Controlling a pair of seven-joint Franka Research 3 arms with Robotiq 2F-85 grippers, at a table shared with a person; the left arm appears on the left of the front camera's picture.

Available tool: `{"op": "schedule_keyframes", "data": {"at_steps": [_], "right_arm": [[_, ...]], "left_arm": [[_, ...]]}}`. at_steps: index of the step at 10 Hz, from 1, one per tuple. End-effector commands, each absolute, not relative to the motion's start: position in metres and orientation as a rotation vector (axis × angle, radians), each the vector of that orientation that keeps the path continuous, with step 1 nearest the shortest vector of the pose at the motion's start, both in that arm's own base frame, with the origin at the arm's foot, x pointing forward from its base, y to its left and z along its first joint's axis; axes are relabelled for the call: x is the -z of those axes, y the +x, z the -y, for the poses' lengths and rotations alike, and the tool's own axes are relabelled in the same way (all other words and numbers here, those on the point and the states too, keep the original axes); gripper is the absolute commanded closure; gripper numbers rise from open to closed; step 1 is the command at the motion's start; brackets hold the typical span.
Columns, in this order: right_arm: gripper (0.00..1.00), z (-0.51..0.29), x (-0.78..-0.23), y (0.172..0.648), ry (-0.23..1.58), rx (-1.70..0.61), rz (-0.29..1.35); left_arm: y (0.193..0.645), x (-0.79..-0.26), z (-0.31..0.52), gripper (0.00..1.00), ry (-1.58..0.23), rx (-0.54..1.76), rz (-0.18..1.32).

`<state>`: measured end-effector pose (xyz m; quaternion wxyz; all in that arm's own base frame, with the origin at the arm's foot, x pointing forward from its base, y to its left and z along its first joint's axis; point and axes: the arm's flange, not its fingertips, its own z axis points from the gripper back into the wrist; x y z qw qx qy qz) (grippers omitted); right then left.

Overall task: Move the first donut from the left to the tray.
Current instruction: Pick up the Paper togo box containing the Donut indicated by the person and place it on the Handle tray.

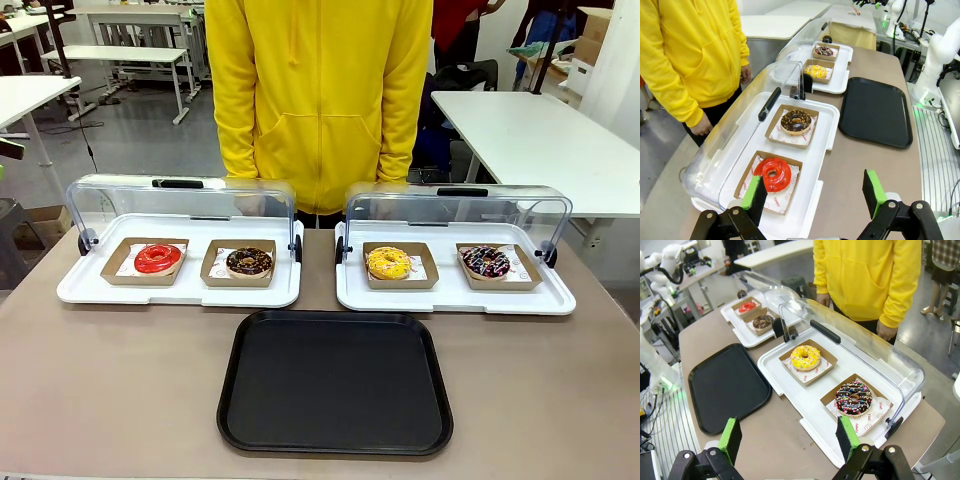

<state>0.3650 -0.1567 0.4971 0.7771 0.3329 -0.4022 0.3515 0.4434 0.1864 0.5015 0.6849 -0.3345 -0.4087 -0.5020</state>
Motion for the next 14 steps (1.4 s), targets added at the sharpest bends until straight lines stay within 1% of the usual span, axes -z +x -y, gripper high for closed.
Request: {"op": "schedule_keyframes", "data": {"at_steps": [1, 14], "right_arm": [[0.0, 0.1571, -0.4981, 0.3674, 0.722, -0.776, 0.896], [0.0, 0.1571, -0.4981, 0.3674, 0.722, -0.776, 0.896]], "left_arm": [[0.4423, -0.5016, -0.186, 0.0, -0.753, 1.125, 0.92], [0.4423, -0.5016, -0.186, 0.0, -0.753, 1.125, 0.92]]}}
